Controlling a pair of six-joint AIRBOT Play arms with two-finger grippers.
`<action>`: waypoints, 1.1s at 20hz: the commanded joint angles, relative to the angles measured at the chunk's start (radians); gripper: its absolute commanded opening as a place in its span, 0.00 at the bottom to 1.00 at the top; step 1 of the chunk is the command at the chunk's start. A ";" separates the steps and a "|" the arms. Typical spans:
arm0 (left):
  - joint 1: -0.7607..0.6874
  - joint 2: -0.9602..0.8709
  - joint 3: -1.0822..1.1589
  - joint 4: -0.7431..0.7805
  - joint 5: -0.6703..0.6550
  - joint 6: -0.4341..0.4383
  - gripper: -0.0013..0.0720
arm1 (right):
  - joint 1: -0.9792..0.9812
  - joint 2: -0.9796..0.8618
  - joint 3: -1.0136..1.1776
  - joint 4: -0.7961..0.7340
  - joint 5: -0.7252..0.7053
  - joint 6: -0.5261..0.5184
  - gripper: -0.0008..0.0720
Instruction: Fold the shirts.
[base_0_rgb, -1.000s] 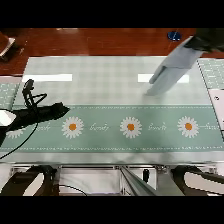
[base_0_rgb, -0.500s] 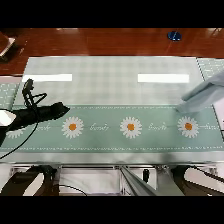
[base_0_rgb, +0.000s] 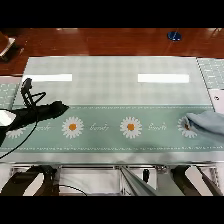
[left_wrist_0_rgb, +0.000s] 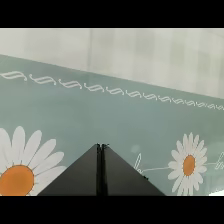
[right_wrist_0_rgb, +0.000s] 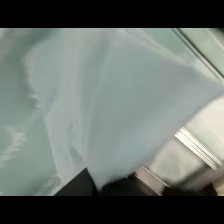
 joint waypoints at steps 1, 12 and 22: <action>-0.001 0.000 0.000 -0.005 0.038 -0.001 0.05 | -0.105 0.150 -0.222 -0.266 0.001 -0.020 0.04; 0.058 -0.067 0.257 -0.005 0.130 0.013 0.04 | -0.106 0.100 -0.057 -0.061 -0.237 -0.005 0.31; -0.328 -0.317 0.788 0.274 -0.053 0.031 0.04 | 0.786 -0.050 0.024 0.307 -0.686 -0.126 0.04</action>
